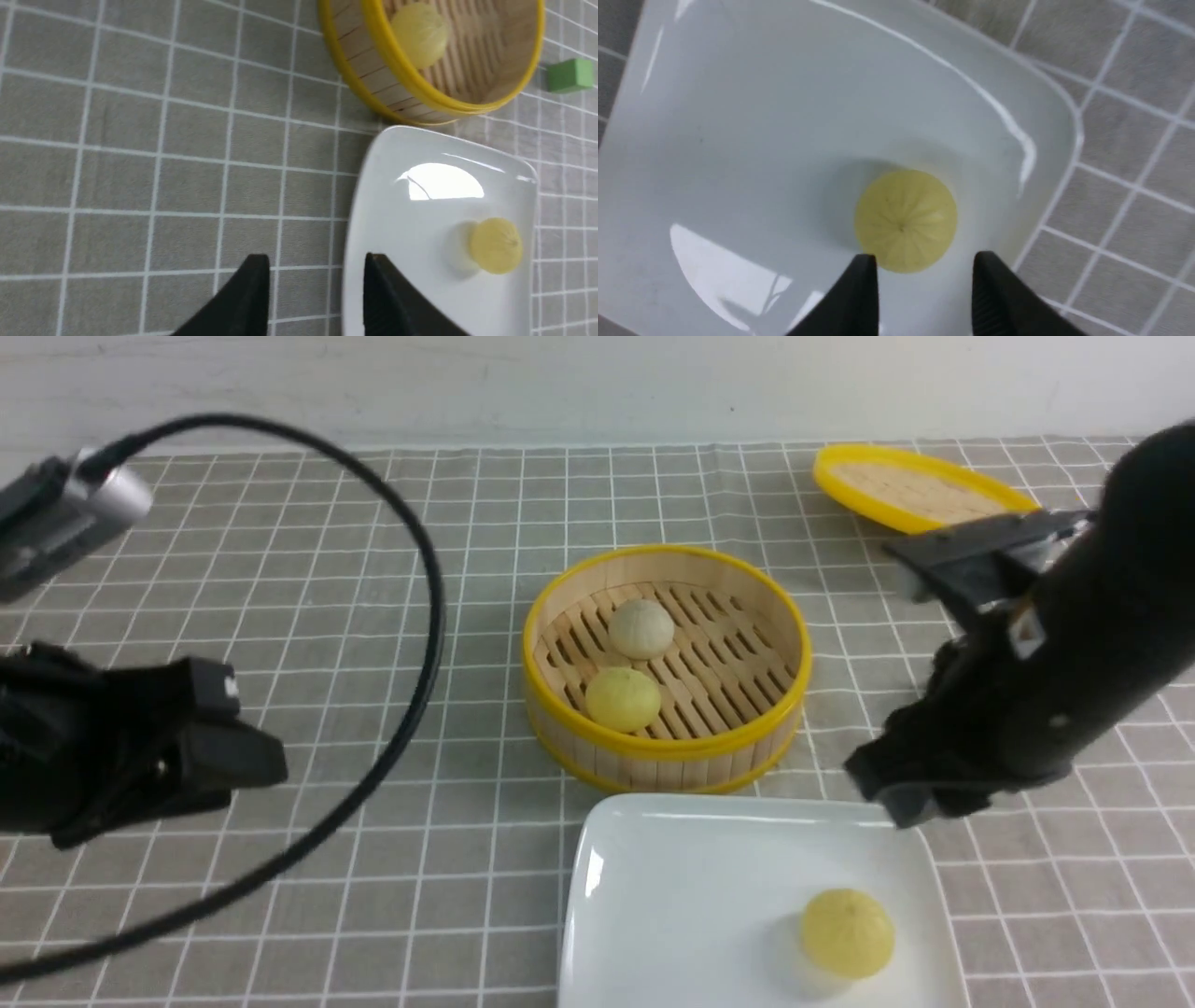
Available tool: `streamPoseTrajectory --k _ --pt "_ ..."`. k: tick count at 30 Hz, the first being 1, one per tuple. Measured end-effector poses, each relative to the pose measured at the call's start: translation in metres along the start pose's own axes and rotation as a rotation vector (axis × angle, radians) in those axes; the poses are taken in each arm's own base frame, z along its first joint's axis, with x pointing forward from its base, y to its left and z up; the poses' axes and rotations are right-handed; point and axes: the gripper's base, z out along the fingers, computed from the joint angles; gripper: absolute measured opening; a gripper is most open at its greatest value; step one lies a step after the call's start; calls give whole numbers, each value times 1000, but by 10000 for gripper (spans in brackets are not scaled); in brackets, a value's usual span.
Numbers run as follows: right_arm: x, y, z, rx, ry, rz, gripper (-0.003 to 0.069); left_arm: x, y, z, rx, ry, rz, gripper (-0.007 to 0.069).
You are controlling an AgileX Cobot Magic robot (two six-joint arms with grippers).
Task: Put the steamed buns into the plate on the grey tablecloth.
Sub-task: 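Reach into the bamboo steamer and grasp a bun with the left gripper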
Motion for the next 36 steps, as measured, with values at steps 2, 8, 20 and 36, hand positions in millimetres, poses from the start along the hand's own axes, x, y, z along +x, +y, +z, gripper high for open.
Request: streamPoseTrajectory --k 2,8,20,36 --pt "11 -4 -25 42 -21 -20 122 -14 -6 4 33 42 32 349" --pt "60 -14 -78 105 -95 39 -16 -42 -44 48 145 182 182 366" --pt "145 -25 -73 93 -137 178 -15 -85 -122 181 76 231 388 367" --pt "151 -25 -71 79 -158 258 -9 -82 -97 288 -23 365 403 351"
